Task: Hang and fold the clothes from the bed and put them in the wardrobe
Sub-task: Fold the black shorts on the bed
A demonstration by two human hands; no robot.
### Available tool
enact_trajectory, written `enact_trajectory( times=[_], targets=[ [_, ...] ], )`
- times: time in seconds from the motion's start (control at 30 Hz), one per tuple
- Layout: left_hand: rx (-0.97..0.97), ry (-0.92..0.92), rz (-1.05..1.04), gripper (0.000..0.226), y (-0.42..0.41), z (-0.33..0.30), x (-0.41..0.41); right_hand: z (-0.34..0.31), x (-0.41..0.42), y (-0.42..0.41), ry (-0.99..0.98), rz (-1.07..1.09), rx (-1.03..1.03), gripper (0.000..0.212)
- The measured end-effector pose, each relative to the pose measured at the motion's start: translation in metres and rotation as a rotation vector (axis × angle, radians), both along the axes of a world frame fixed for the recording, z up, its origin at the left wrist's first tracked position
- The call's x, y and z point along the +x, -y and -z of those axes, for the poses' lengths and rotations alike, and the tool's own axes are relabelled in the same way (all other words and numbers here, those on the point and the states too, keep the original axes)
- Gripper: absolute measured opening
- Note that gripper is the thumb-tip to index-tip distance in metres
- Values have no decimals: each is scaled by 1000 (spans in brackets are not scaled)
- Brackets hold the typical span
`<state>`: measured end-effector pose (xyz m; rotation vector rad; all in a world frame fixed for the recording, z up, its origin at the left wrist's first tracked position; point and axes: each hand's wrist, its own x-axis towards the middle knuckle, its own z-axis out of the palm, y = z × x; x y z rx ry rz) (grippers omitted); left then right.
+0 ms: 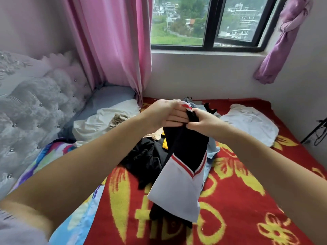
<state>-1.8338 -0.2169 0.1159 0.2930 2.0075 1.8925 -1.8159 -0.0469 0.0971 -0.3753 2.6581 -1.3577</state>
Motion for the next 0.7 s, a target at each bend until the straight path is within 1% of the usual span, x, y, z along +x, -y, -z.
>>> enact_trajectory(
  times=[0.03,0.07,0.1,0.13,0.17,0.2,0.23,0.27,0.33,0.37,0.4,0.47,0.53,0.6,0.63,0.7],
  targets=[
    [-171,-253,-2,23,2,2,1,-1,1,-3,0,28,35,16],
    [-351,-524,-10,32,3,4,1,-1,2,-3,-8,23,61,19],
    [-519,-752,5,49,2,6,2,-2,3,-3,-17,-4,70,22],
    [-670,-905,43,66,0,5,2,-3,4,-2,-37,-43,74,25],
    [-797,-969,88,77,-2,4,3,-6,6,-1,-69,-75,77,29],
    [-876,-952,133,81,-2,1,1,-8,8,0,-119,-96,81,32],
    [-886,-874,176,79,-1,-2,-3,-10,9,1,-166,-100,76,35],
    [-846,-773,210,70,1,-7,-6,-10,10,1,-199,-94,62,36],
    [-786,-592,260,36,2,-15,-11,-7,11,-1,-214,-51,46,32],
    [-781,-536,272,28,1,-17,-12,-4,10,-3,-212,-12,77,29],
    [-795,-520,279,28,0,-18,-13,1,9,-5,-205,24,134,26],
    [-838,-584,282,28,-6,-22,-14,12,6,-10,-135,66,273,17],
    [-836,-657,289,24,-10,-28,-13,27,8,-17,-54,110,315,12],
    [-812,-687,317,19,-11,-35,-14,43,11,-24,-22,181,255,11],
    [-809,-700,329,18,-10,-37,-15,50,12,-27,1,207,205,14],
    [-822,-705,346,17,-9,-39,-17,61,14,-31,54,230,40,20]
  ],
)
